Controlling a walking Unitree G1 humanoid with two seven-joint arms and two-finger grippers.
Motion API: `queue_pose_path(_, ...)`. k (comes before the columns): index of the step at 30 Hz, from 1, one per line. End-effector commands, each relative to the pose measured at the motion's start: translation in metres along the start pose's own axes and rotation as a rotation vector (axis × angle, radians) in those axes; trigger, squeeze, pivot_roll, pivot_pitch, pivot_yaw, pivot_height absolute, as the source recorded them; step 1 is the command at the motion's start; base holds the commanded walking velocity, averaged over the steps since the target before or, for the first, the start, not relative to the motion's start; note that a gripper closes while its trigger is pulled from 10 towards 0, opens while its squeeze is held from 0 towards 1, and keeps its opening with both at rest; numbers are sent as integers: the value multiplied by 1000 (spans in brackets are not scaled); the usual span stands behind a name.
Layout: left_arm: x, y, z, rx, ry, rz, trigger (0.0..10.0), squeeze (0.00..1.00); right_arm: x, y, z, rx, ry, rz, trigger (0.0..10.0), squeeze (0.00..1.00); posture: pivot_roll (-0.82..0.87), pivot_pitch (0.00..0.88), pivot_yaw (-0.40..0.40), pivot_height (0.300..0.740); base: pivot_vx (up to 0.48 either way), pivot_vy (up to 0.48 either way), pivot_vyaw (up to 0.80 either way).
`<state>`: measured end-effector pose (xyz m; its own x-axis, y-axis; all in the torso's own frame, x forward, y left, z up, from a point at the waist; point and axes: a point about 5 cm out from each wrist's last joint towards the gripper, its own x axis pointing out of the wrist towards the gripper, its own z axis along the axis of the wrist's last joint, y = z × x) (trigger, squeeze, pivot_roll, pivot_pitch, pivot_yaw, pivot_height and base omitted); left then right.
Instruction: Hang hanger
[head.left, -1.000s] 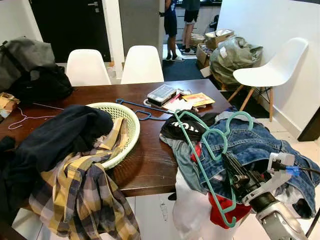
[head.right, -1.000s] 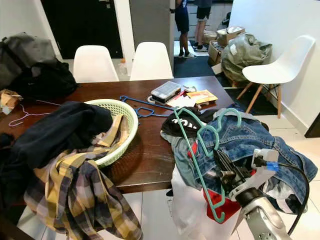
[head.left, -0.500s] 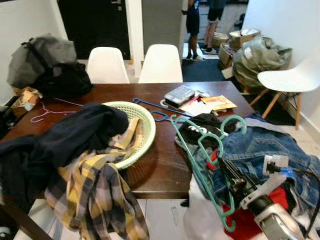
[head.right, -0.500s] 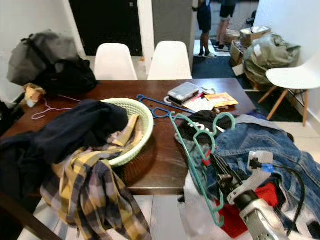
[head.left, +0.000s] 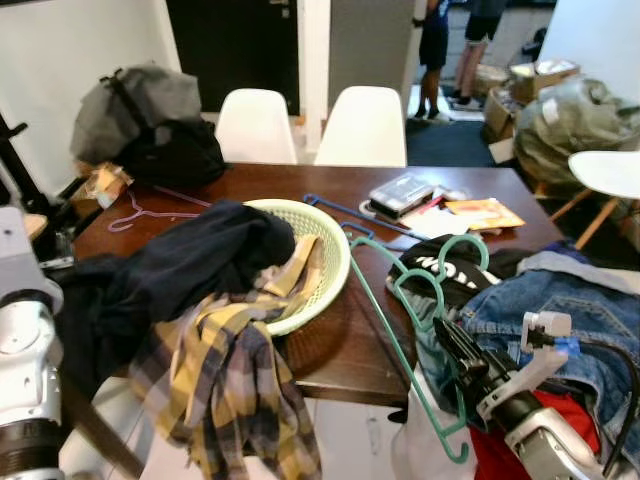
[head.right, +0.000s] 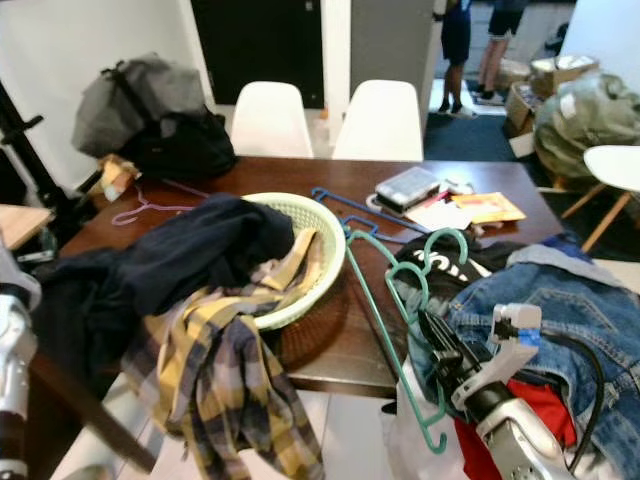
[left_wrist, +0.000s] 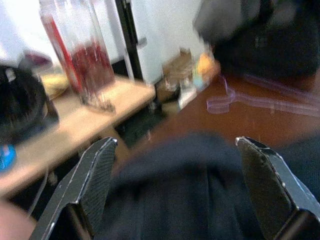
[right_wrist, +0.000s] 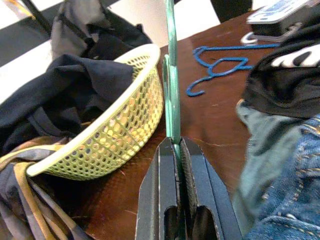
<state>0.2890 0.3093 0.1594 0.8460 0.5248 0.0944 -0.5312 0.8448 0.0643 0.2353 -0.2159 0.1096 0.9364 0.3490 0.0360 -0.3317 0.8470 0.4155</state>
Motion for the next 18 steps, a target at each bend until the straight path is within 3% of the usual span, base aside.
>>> queue_pose_path(1,-9,-2,-14,0,75,10,10000,0,3,4,-4,32,10,31,10000,0,-81,0,6,740,0,0,794)
queue_pose_path(4,-16,0,-25,-9,128,36,10000,0,2,4,-4,35,10,30,10000,0,-77,0,0,740,0,0,727)
queue_pose_path(8,-23,2,-50,-53,262,69,10000,0,3,1,-4,37,20,16,10000,0,-78,0,-6,740,0,0,0)
queue_pose_path(13,-18,3,-60,-99,327,60,10000,0,3,-1,-3,22,26,3,10000,0,-87,0,-7,740,0,0,0)
queue_pose_path(18,-15,-4,-60,-125,335,7,10000,0,2,2,-1,-12,31,27,10000,0,-92,0,-20,740,0,0,725)
